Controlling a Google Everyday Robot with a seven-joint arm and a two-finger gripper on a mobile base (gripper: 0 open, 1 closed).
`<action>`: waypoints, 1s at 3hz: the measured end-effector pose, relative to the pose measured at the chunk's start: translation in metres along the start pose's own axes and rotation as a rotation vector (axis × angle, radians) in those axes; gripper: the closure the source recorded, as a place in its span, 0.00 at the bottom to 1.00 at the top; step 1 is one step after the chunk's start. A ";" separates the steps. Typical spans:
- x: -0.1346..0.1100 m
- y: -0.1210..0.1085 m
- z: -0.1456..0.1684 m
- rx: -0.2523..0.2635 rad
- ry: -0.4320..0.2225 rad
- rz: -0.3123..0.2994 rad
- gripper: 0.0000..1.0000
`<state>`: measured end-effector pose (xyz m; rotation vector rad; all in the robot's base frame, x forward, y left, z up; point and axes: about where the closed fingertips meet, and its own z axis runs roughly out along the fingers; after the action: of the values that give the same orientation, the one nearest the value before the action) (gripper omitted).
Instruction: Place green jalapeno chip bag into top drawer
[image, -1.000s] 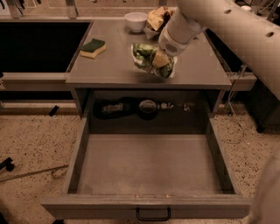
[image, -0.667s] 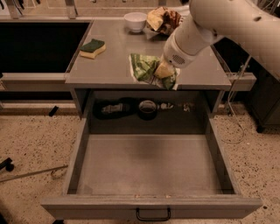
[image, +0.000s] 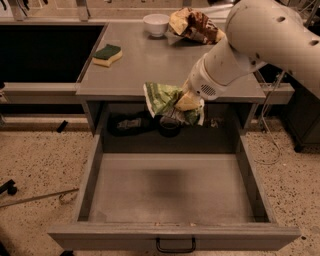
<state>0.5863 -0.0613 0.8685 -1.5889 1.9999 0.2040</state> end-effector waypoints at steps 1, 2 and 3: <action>0.004 0.003 0.002 -0.016 -0.021 -0.012 1.00; 0.013 0.028 -0.001 0.000 -0.055 0.024 1.00; 0.042 0.058 0.042 -0.036 -0.114 0.084 1.00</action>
Offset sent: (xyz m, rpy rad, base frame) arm -0.0748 -0.0178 -0.0611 0.0921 0.0316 -0.0694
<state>0.5405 -0.0612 0.7992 -1.4819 1.9858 0.3569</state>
